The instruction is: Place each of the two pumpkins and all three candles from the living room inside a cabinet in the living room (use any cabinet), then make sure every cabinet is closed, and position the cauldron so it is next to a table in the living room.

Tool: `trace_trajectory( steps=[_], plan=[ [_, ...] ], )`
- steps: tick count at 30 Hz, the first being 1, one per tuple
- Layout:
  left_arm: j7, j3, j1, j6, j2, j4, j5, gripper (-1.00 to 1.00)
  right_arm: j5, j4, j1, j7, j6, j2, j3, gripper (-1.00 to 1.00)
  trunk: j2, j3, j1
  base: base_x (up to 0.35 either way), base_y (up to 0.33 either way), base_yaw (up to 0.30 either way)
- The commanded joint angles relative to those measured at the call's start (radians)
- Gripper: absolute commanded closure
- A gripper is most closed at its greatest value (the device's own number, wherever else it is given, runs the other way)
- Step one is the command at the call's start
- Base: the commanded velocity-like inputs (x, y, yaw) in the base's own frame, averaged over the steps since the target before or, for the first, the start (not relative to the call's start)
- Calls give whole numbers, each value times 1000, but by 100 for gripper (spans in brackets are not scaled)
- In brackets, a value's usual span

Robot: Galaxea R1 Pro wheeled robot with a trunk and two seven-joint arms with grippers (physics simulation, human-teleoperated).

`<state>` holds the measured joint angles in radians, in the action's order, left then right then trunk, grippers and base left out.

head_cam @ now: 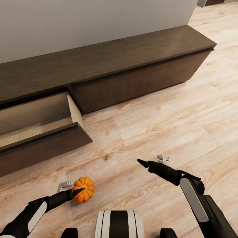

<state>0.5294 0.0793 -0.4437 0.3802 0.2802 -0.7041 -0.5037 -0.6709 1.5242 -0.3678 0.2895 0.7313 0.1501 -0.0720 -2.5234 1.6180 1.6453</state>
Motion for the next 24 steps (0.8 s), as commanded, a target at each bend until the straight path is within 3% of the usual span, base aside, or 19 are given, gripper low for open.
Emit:
trace_trajectory(
  steps=[1, 7, 8, 24],
  plan=[
    [-4, 3, 0, 0, 0, 9, 14, -100, 1, 1, 0, 2, 3, 0, 0, -100, 0, 1, 0, 0, -5, 0],
    [-5, 3, 0, -4, 0, 9, 14, -100, 0, 1, 0, 2, 3, 1, 0, -100, 0, 1, 0, 0, -1, 0],
    [-5, 3, 0, -4, 0, 9, 14, 100, 0, 1, 0, 2, 3, 1, 0, -100, 0, 1, 0, 0, 0, 0],
    [-5, 2, 1, -19, 0, 9, 14, 100, -1, 1, 0, 2, 3, 0, 0, -100, 0, 1, 0, 0, 0, 0]
  ],
)
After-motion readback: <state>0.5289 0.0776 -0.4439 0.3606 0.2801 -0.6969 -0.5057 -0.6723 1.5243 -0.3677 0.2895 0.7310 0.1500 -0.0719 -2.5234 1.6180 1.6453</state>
